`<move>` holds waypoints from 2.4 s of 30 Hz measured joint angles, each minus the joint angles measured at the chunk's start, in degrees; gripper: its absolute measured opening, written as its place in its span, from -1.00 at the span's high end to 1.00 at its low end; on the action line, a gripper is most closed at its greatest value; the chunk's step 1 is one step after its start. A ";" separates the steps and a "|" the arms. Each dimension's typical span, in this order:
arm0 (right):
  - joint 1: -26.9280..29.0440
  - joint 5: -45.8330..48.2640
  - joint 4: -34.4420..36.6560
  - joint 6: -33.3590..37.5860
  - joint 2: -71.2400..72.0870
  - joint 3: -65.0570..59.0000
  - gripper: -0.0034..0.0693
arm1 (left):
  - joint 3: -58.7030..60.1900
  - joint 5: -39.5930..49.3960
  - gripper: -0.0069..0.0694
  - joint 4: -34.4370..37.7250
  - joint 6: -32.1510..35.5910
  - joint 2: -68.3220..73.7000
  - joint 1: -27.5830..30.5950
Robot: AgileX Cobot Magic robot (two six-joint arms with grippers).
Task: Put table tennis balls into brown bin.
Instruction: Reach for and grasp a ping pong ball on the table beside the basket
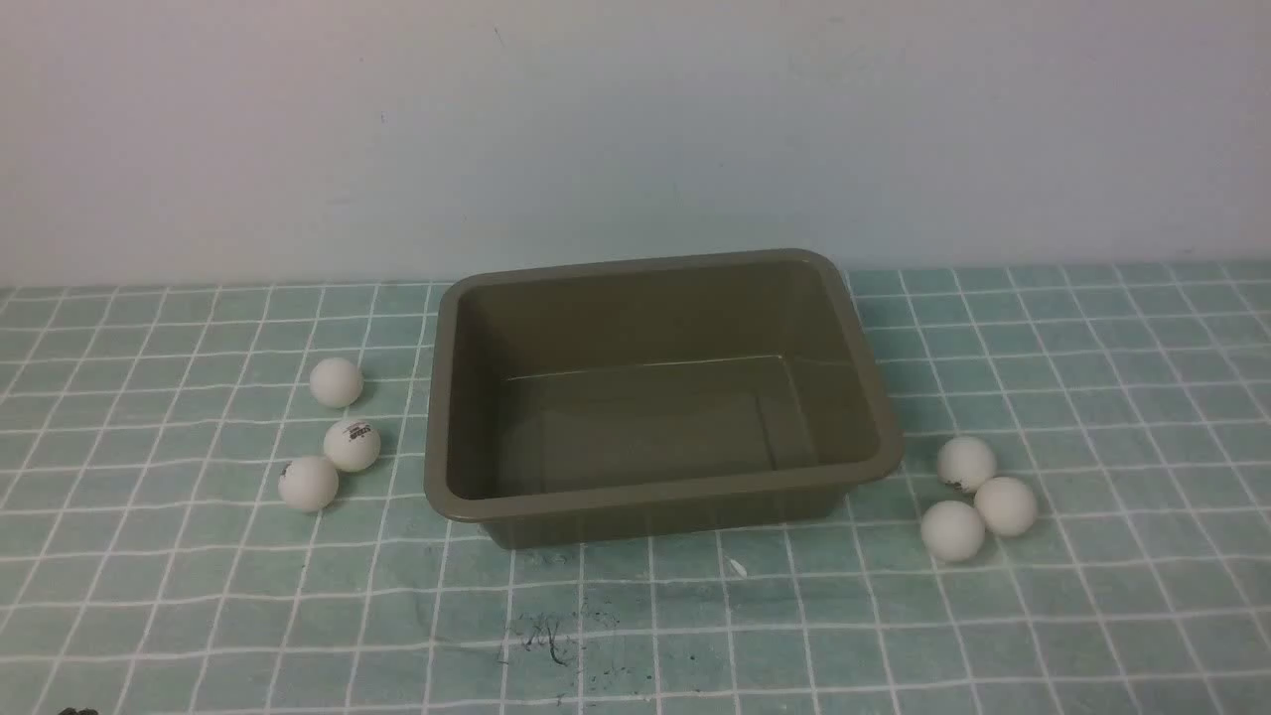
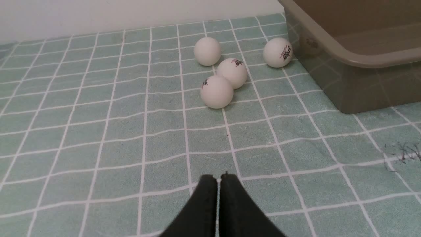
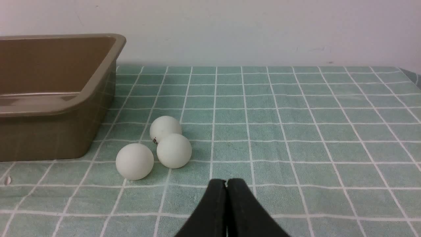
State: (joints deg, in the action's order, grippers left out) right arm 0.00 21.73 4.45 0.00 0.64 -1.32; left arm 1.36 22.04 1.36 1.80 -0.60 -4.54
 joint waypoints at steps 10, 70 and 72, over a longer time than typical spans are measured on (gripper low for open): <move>0.00 0.00 0.05 0.00 0.00 0.00 0.95 | 0.00 0.00 0.83 0.00 0.00 0.00 0.00; -0.66 24.48 20.27 5.26 -36.02 31.03 0.95 | -56.54 26.48 0.83 11.76 5.26 82.58 0.00; -0.66 29.34 16.28 7.24 -45.32 37.45 0.95 | -60.70 27.10 0.83 10.15 5.26 87.08 0.00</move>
State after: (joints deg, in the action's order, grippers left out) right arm -0.67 51.08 20.73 7.24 -44.68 36.14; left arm -59.34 49.14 11.51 7.06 86.48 -4.54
